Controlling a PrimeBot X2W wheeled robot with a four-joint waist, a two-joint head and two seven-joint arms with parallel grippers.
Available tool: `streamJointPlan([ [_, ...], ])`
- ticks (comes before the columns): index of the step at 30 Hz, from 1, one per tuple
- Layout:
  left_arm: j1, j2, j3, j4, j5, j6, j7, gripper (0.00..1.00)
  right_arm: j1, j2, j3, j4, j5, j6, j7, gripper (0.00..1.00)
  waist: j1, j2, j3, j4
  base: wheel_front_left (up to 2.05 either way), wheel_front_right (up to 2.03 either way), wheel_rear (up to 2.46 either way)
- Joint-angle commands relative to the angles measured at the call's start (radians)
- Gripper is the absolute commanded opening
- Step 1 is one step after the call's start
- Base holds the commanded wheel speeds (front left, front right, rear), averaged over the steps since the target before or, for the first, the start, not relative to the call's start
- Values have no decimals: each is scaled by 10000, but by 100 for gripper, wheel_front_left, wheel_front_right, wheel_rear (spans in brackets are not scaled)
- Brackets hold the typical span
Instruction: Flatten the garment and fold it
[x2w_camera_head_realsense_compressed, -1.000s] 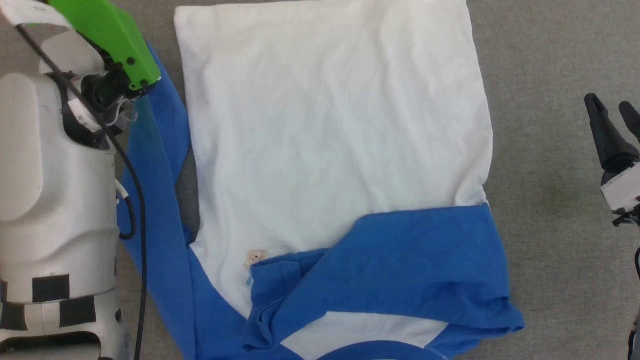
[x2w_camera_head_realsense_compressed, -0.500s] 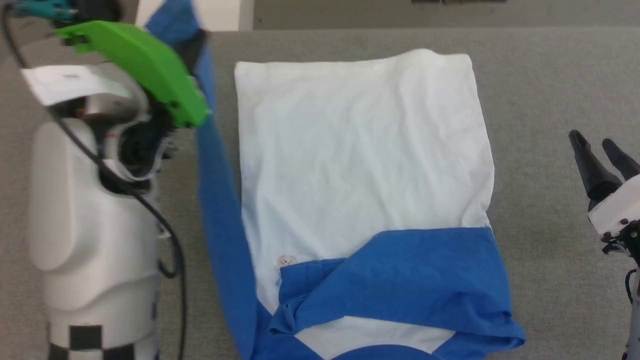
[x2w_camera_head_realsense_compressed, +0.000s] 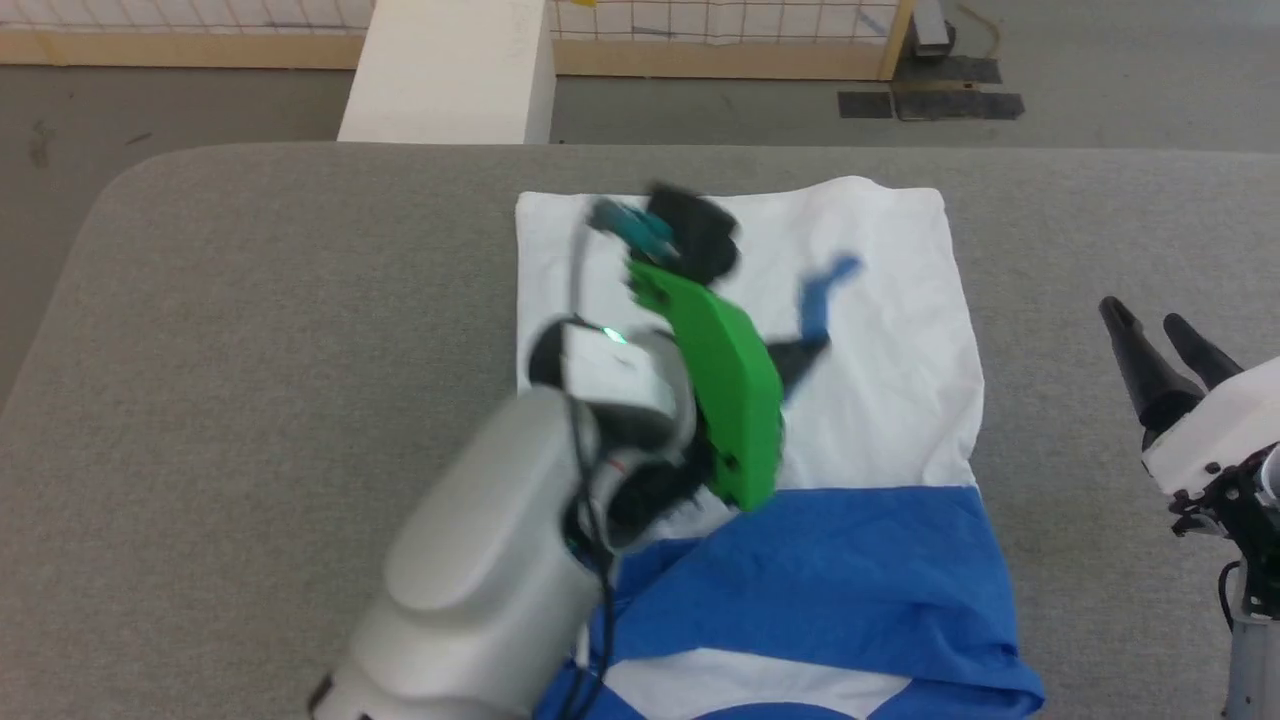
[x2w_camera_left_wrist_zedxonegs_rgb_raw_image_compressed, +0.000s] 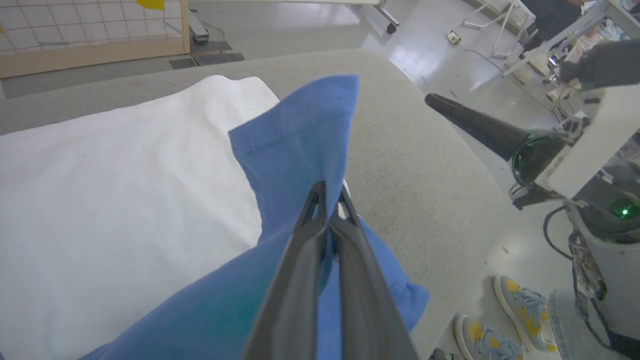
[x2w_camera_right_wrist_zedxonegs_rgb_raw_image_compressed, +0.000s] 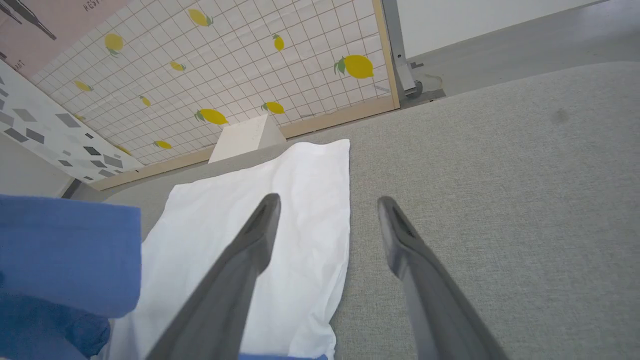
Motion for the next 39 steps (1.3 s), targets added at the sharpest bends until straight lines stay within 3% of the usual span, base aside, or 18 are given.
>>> streamJointPlan([
  [1, 232, -36, -530, 311, -188, 125, -227, 0, 158, 52, 23, -11, 20, -13, 37, 100, 0, 0, 109, -321, 0, 0, 0],
  [8, 323, -38, -3208, 2017, -1155, 602, -1223, 0, 183, 27, 82, 90, 98, -13, 8, 100, 0, 0, 348, -908, 0, 0, 0],
  [13, 361, -38, -4700, 2856, -1513, 692, -1120, 0, 254, -27, 19, 164, 140, -13, -58, 100, 0, 0, 389, -1062, 0, 0, 0],
  [14, 375, -38, -4924, 2939, -1667, 702, -1083, 14, 262, -33, 18, 188, 146, -13, -76, 100, 0, 0, 384, -1071, 0, 0, 0],
  [15, 380, -38, -5048, 2968, -1814, 704, -1093, 78, 272, -28, 19, 201, 143, -13, -91, 100, 0, 0, 374, -1075, 0, 0, 0],
  [16, 371, -38, -5141, 2983, -1998, 743, -1153, 100, 283, -14, 19, 219, 142, -13, -104, 100, 0, 0, 354, -1069, 0, 0, 0],
  [23, -174, -39, -5356, 2581, -2860, 711, -886, 100, 382, 35, -7, 409, 127, -13, -183, 100, 0, 0, -44, -721, 0, 0, 0],
  [29, -378, 132, -4351, 1598, -3700, 715, -882, 100, 566, 152, 21, 510, 141, -13, -209, 100, 0, 0, -554, -265, 0, 0, 0],
  [32, -481, 467, -3190, 1035, -3887, 910, -1806, 100, 593, 203, 47, 496, 150, -13, -174, 100, 0, 0, -698, -97, 0, 0, 0],
  [39, -413, 1757, -1110, 963, -3139, 1287, -4608, 100, 348, 222, 341, 374, 40, -13, -137, 100, 0, 0, -567, -29, 0, 0, 0],
])
